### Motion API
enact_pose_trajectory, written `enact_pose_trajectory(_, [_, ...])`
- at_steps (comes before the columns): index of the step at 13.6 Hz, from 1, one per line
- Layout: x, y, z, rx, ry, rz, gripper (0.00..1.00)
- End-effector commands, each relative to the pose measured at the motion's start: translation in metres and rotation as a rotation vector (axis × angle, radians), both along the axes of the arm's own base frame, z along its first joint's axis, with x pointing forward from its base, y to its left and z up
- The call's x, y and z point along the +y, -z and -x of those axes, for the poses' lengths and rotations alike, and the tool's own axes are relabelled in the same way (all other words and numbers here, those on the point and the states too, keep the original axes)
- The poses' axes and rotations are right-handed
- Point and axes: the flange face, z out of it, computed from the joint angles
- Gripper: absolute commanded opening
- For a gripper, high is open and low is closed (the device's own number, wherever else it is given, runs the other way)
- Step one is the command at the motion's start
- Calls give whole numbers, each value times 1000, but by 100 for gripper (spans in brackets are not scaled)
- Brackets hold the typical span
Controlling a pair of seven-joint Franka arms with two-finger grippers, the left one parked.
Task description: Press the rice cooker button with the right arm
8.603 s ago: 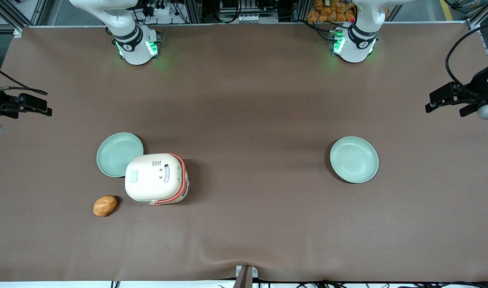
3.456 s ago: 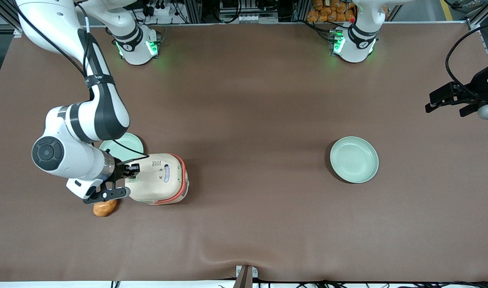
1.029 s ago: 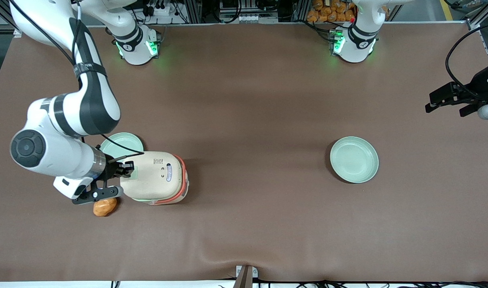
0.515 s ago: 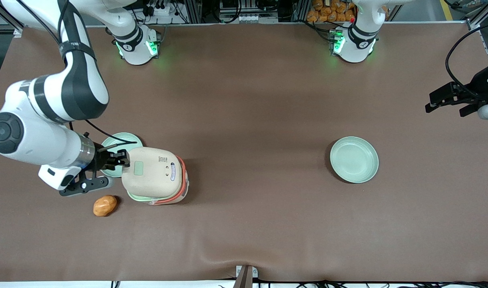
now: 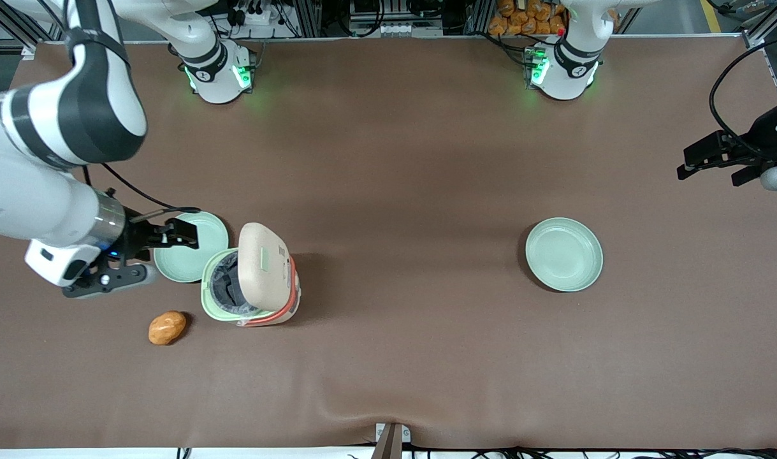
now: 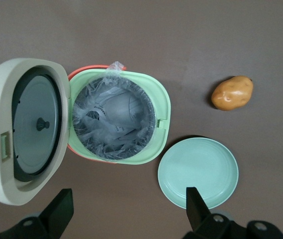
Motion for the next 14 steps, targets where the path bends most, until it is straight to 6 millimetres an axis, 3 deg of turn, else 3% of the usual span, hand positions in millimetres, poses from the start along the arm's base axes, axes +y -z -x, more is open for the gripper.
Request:
enact_pose_trajectory(1, [-20, -26, 13, 13, 27, -17, 100])
enact_pose_trajectory(3, [-33, -38, 30, 81, 37, -4, 100])
enact_pose_trajectory(6, [-80, -56, 61, 213, 84, -7, 100])
enact_pose_trajectory(8, [-104, -71, 76, 205, 113, 8, 100])
enact_pose_trajectory(11, [-129, -80, 84, 185, 145, 115, 100])
enact_pose_trajectory(14, [-145, -63, 79, 158, 149, 150, 100])
